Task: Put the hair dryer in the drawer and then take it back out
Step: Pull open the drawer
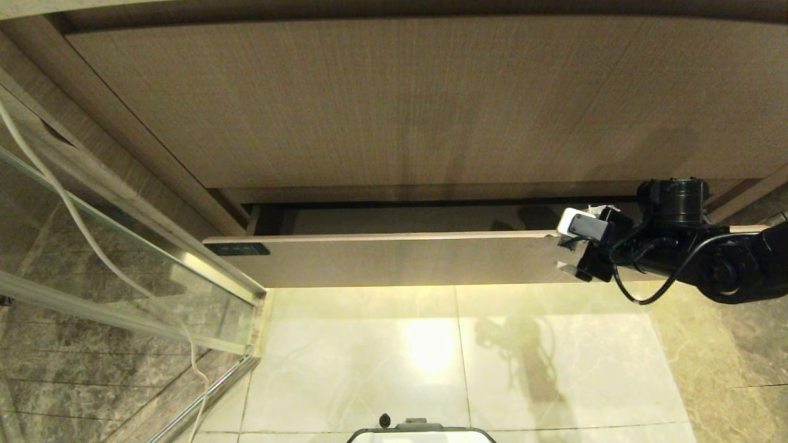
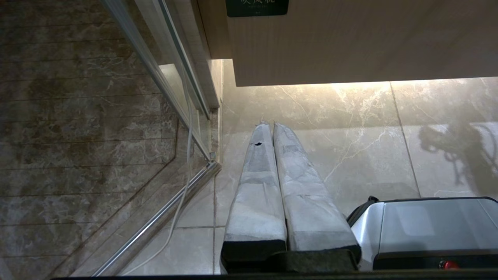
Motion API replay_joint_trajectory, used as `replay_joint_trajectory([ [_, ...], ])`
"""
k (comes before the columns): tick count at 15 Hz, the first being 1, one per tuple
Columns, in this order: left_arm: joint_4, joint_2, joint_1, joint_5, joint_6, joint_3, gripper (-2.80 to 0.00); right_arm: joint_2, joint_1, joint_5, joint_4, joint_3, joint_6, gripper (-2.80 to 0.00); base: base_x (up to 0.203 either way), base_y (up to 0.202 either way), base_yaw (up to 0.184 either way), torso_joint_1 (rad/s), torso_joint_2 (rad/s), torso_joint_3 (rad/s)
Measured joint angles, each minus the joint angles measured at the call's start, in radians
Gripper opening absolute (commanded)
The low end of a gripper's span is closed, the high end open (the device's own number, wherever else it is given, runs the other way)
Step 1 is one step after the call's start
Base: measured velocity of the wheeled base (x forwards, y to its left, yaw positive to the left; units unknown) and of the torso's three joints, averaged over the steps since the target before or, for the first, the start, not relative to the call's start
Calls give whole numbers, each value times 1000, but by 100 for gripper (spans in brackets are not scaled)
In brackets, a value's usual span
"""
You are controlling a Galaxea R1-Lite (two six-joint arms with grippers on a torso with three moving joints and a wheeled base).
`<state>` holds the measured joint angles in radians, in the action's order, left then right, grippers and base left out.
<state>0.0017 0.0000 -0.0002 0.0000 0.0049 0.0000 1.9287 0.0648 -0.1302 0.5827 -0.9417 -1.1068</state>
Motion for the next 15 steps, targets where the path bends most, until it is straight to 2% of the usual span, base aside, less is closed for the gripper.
replay_joint_trajectory([
  [8, 0, 0, 0, 0, 0, 0, -280, -152, 3, 33, -70, 25, 0, 0, 0, 0, 0, 0, 0, 0],
  [9, 0, 0, 0, 0, 0, 0, -280, -163, 1, 44, -94, 23, -1, -280, 0, 0, 0, 0, 0, 0],
  [12, 0, 0, 0, 0, 0, 0, -280, -209, 0, 109, -197, 14, 10, -280, 0, 0, 0, 0, 0, 0],
  [13, 0, 0, 0, 0, 0, 0, -280, -228, -1, 160, -225, 17, 41, -280, 0, 0, 0, 0, 0, 0],
  [15, 0, 0, 0, 0, 0, 0, -280, -269, 1, 294, -301, 26, 165, -280, 0, 0, 0, 0, 0, 0],
])
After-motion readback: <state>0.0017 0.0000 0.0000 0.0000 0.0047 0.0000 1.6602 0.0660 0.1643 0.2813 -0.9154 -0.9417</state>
